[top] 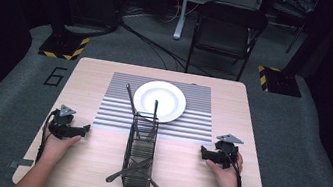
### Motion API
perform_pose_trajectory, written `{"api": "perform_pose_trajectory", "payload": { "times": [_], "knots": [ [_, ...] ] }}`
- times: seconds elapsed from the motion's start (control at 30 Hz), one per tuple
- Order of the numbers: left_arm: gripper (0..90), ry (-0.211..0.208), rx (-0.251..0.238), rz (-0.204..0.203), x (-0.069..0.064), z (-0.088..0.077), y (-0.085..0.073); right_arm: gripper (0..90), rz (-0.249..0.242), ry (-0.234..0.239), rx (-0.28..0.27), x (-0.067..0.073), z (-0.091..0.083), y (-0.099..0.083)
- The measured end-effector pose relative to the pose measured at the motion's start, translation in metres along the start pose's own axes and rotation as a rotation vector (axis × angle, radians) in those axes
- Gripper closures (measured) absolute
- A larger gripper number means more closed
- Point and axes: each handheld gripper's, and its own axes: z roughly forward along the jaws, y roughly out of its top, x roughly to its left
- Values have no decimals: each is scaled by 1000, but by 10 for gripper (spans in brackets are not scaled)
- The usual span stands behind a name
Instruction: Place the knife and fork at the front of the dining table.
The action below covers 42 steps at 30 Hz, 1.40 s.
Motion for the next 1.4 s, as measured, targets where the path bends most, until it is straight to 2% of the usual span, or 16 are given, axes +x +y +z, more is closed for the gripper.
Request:
{"api": "perform_pose_trajectory", "payload": {
  "times": [0.47,0.77,0.83,0.87,0.97,1.0,1.03,1.07,1.17,1.23,1.33,1.37,1.4],
  "knots": [
    [152,-1,2,3,0,0,0,95,5,-16,3,2,0,0],
    [150,-9,5,9,0,0,0,79,30,-36,4,5,1,0],
    [150,-8,0,7,-1,0,0,103,43,-46,3,7,0,0],
    [150,-6,0,8,-1,0,0,195,43,-40,-20,9,-1,0],
    [150,-11,5,9,0,0,0,229,29,-30,-26,10,-1,0],
    [150,-10,6,7,-1,0,1,304,23,-25,-23,10,-3,1],
    [150,-10,6,7,-1,0,1,304,23,-25,-23,10,-3,1],
    [150,-12,15,9,0,0,1,388,34,-12,7,10,-6,4],
    [150,-12,15,8,0,0,1,424,59,-3,9,12,-12,6],
    [150,-12,15,9,0,0,1,432,59,6,-11,16,-18,10],
    [151,-9,5,7,-1,0,1,433,17,28,-30,27,-29,20],
    [151,-9,5,7,-1,0,1,433,17,28,-30,27,-29,20],
    [150,-9,5,7,-1,0,1,440,-21,33,-31,33,-33,24]
  ]
}}
